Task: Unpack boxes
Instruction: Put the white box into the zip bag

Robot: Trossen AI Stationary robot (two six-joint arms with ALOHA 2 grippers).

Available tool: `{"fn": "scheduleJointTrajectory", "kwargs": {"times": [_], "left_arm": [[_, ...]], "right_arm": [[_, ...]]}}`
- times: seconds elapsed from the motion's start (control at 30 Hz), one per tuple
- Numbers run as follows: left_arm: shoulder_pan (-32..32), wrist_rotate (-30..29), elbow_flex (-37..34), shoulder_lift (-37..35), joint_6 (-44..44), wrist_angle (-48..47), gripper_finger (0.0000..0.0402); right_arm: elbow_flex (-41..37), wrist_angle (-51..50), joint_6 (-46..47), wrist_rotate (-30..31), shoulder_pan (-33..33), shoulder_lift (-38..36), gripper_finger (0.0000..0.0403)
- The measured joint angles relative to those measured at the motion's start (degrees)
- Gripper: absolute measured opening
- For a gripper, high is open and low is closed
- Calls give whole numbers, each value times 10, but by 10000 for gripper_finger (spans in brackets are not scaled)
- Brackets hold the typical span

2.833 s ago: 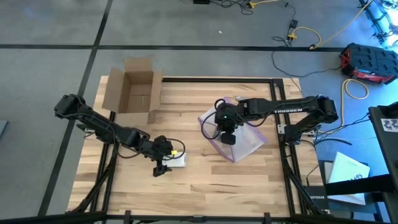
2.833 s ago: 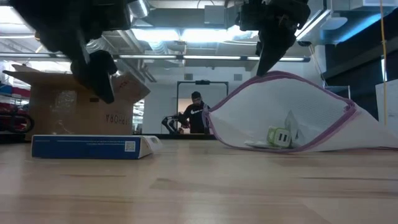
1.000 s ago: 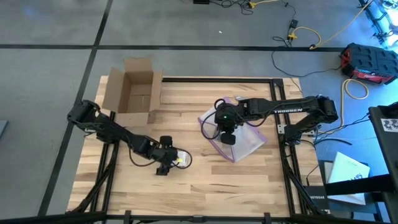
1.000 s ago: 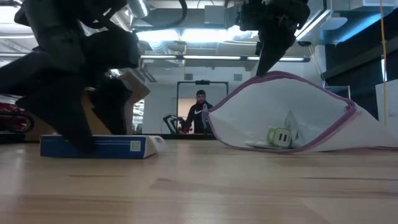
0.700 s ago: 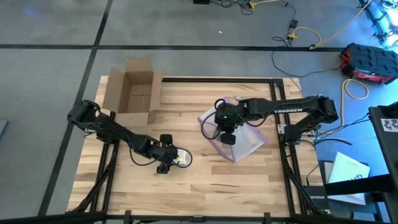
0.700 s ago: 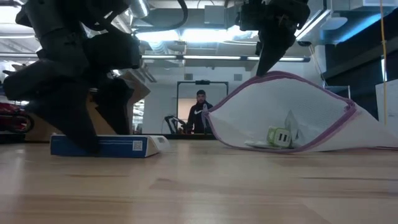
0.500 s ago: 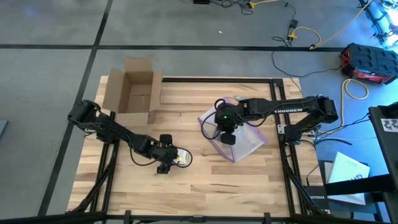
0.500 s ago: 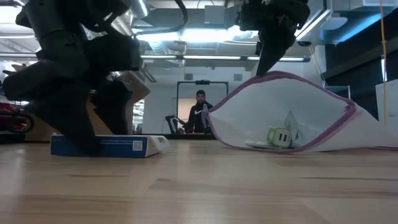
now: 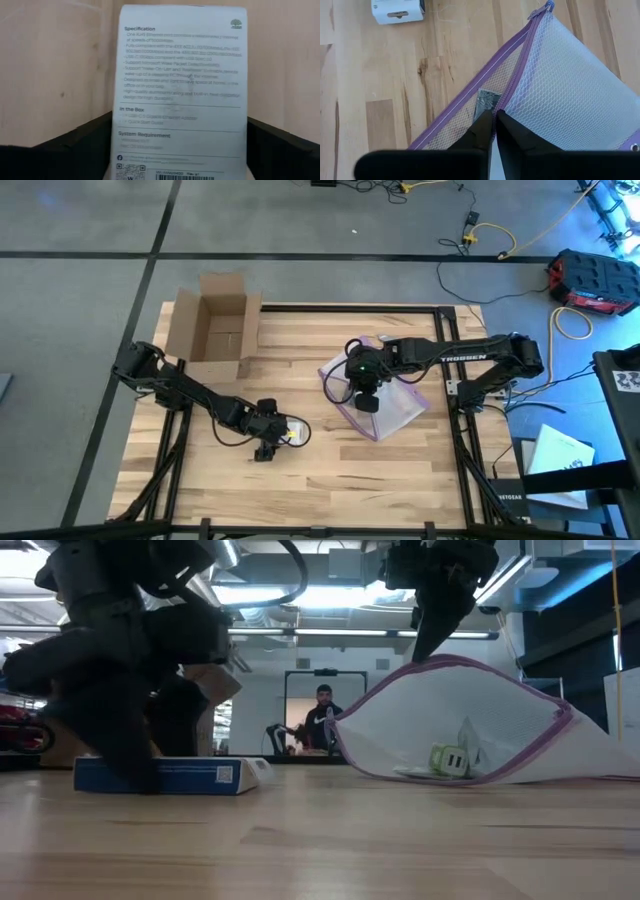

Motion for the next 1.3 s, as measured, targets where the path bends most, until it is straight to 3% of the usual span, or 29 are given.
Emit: {"fn": "scheduleJointTrajectory", "kwargs": {"times": [0.1, 0.53, 0.67, 0.97, 1.13, 1.3], "left_arm": [[0, 5, 0, 0, -17, 7, 312], [9, 17, 90, 1, -104, 13, 325], [28, 61, 105, -4, -100, 50, 326], [97, 30, 106, -4, -75, 121, 328], [130, 33, 105, 4, -42, 134, 328], [159, 57, 105, 32, -71, 153, 329]], "right_arm": [[0, 0, 0, 0, 0, 0, 10], [0, 0, 0, 0, 0, 0, 10], [0, 0, 0, 0, 0, 0, 10], [0, 0, 0, 0, 0, 0, 10], [0, 0, 0, 0, 0, 0, 10], [0, 0, 0, 0, 0, 0, 10]]}}
